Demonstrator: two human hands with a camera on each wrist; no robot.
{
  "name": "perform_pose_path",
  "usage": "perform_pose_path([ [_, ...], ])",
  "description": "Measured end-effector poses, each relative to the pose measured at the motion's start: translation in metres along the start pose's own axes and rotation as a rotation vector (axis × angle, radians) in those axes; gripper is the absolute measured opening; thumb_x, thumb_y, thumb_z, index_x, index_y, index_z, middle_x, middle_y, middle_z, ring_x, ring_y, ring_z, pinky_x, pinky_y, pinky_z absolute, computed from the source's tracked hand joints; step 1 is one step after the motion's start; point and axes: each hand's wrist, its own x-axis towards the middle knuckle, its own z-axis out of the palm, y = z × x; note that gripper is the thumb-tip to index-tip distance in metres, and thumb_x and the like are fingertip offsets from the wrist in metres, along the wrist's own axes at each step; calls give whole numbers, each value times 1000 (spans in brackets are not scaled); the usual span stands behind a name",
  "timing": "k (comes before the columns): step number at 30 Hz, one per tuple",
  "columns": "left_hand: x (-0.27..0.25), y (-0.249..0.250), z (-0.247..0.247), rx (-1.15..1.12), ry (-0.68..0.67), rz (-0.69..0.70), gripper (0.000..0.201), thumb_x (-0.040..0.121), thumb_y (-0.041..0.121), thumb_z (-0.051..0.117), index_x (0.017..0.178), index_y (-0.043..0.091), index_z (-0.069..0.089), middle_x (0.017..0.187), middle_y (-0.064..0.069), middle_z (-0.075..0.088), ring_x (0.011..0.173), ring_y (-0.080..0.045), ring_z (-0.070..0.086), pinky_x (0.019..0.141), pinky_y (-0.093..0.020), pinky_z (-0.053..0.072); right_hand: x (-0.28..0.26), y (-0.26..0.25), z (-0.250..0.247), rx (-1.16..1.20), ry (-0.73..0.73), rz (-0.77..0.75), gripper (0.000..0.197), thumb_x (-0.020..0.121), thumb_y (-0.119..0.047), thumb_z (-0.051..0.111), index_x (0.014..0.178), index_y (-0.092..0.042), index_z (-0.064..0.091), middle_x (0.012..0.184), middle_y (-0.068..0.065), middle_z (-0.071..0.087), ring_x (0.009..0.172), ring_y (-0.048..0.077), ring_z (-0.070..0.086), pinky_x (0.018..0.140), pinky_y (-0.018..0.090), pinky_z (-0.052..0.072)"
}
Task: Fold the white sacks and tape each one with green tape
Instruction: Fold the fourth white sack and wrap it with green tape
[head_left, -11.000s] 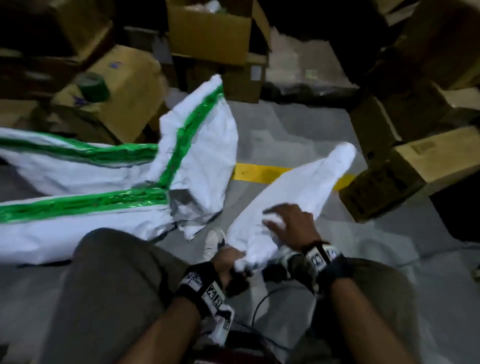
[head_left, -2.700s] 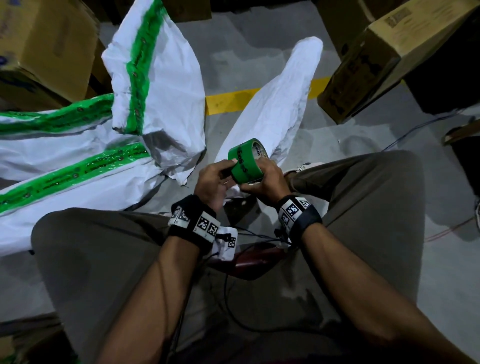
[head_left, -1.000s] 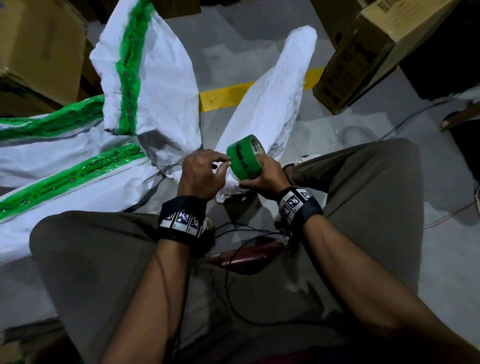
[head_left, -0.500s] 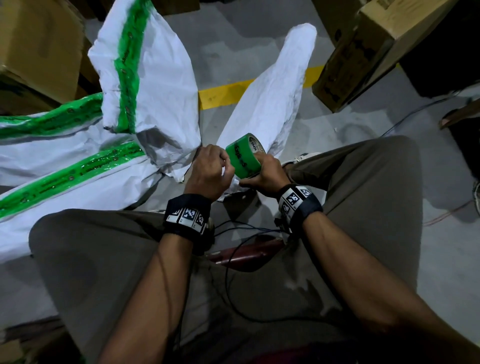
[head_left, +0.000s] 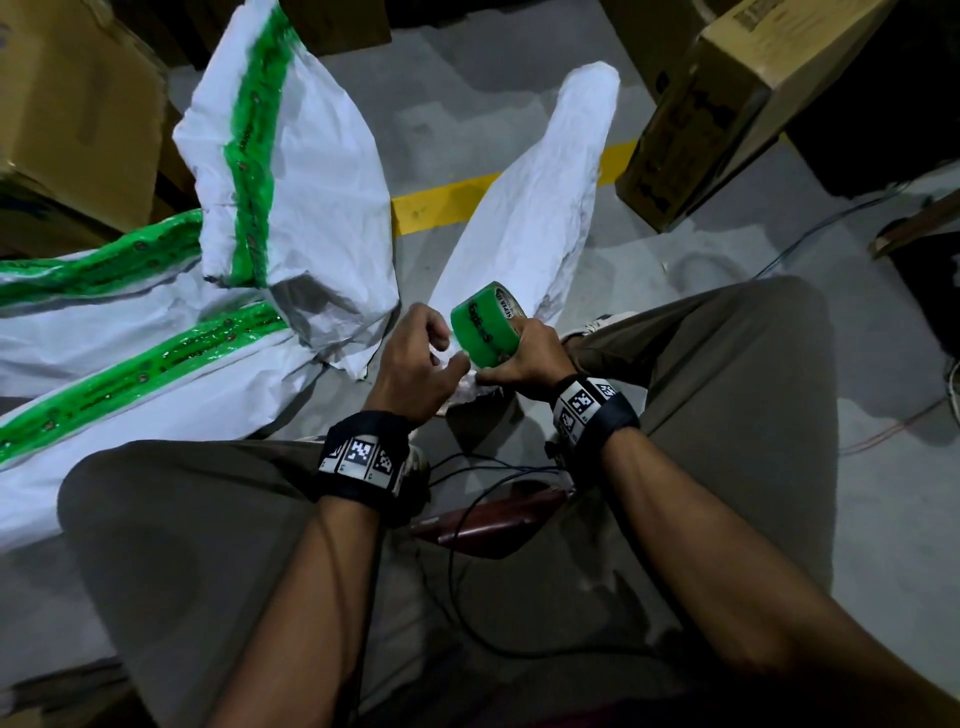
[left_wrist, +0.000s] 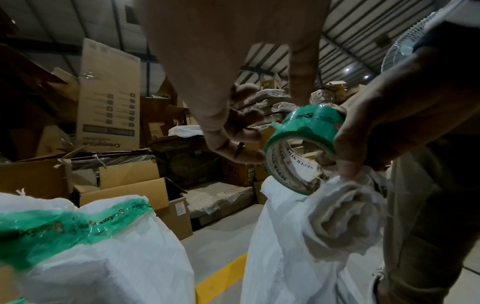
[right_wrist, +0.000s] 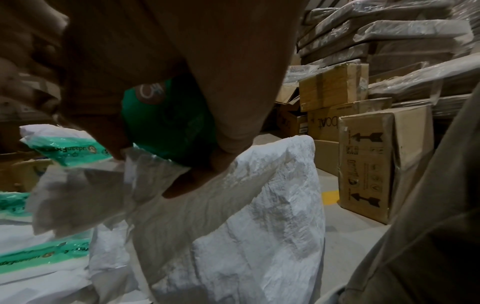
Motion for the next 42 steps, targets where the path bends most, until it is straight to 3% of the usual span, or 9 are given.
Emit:
perform_pose_path([
  [6,2,-11,8,169,88,89,58,76,33,83,124,7,65,102,-8,59,89,-19,59,68,-26,52,-2,-1,-1,9,-17,-4,39,66,-21,90,100,-10,75,91,14,74,86,27,70,73,35,56],
  [10,-3,-10,19,172,160,99,33,72,22,87,100,6,78,93,-9,66,72,-21,65,64,-21,52,-2,-1,0,18,-20,1,36,65,-19,89,97,-11,75,86,12,73,81,25,69,70,35,56],
  [14,-1,-9,21,167,246,79,9,71,10,86,74,9,78,79,-5,69,71,-20,65,64,-32,53,0,0,0,24,-50,12,42,65,-18,90,103,-14,75,87,8,73,81,21,68,70,30,55],
  [19,0,-9,16,114,289,63,7,73,2,79,74,7,74,84,-5,72,83,-19,66,84,-12,44,1,2,1,34,-116,-45,49,68,-27,92,113,-19,73,99,5,75,85,14,64,69,23,45],
  [23,2,-14,9,135,308,-35,4,76,3,72,76,7,71,80,-3,72,77,-22,66,75,-29,49,-1,1,4,39,-106,-104,50,66,-47,91,106,-22,75,97,2,74,89,18,67,78,35,54],
  [26,3,-16,9,165,302,-73,2,79,6,69,78,6,66,80,-5,70,76,-27,65,71,-33,44,1,3,7,58,-67,-125,49,66,-51,89,102,-20,76,96,2,74,89,20,68,79,40,55],
  [30,3,-16,12,135,295,-62,4,83,9,64,81,8,61,83,-5,71,78,-28,67,68,-41,51,3,6,9,35,-37,-181,46,74,-53,83,103,-18,74,98,5,71,88,23,66,75,42,54],
  [34,3,-9,9,98,307,-42,4,85,12,61,83,9,59,89,-1,73,83,-25,69,69,-40,52,4,9,12,30,-20,-221,59,73,-73,64,113,-31,67,107,-2,66,96,22,64,79,43,53],
  [42,0,20,-1,158,387,195,19,88,-10,61,97,5,69,108,-1,75,96,-22,73,77,-36,58,0,0,4,48,-26,-241,65,77,-82,51,116,-32,66,106,-8,67,103,17,61,92,44,47],
])
